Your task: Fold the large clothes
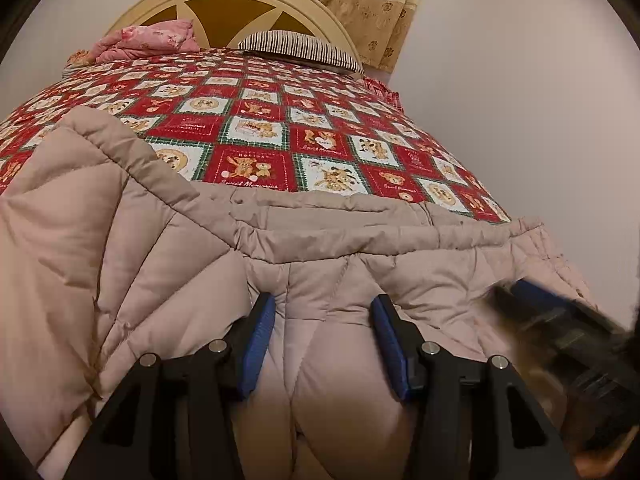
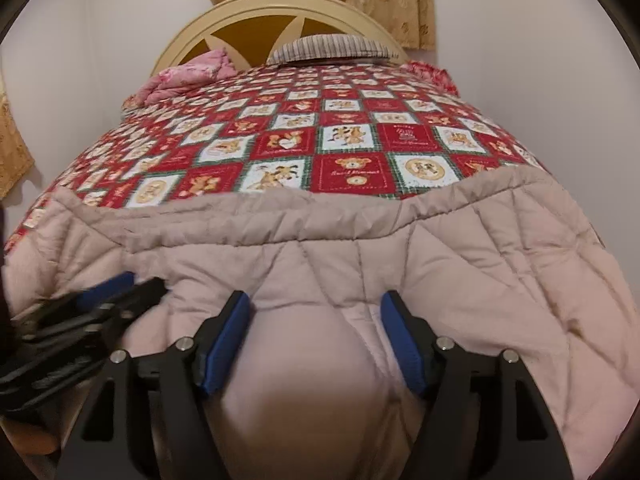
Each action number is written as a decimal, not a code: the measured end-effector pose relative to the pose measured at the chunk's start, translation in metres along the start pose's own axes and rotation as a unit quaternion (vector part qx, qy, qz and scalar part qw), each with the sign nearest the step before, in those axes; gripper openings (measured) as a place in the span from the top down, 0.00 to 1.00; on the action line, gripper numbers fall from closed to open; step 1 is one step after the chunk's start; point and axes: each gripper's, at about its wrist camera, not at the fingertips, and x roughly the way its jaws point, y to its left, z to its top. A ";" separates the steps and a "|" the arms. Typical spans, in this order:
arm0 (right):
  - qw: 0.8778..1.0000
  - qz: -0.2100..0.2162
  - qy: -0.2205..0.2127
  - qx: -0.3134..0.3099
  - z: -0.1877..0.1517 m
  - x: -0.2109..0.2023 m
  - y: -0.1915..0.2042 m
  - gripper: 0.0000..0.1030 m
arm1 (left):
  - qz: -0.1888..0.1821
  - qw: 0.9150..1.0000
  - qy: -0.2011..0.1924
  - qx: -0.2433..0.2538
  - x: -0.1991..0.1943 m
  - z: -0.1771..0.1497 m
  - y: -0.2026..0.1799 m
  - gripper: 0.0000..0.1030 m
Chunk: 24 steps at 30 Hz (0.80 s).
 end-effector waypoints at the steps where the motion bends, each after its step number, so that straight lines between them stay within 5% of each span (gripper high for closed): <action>1: 1.000 0.006 -0.015 0.011 0.002 -0.011 -0.004 0.56 | 0.001 1.000 0.000 0.001 0.000 -0.001 0.000 0.50; 5: 0.997 -0.013 -0.062 0.049 0.010 -0.051 -0.040 0.59 | 0.003 1.000 0.000 0.002 0.000 -0.001 -0.001 0.50; 10: 0.995 -0.067 -0.027 0.074 0.006 -0.033 -0.101 0.59 | 0.003 1.000 -0.001 0.003 -0.001 0.000 -0.002 0.50; 12: 0.994 -0.052 -0.017 0.092 -0.006 -0.017 -0.119 0.61 | 0.005 1.000 -0.002 0.007 -0.001 0.000 -0.004 0.50; 24: 0.993 -0.028 -0.015 0.115 -0.018 0.001 -0.129 0.59 | 0.006 1.000 -0.004 0.006 -0.002 0.000 -0.005 0.50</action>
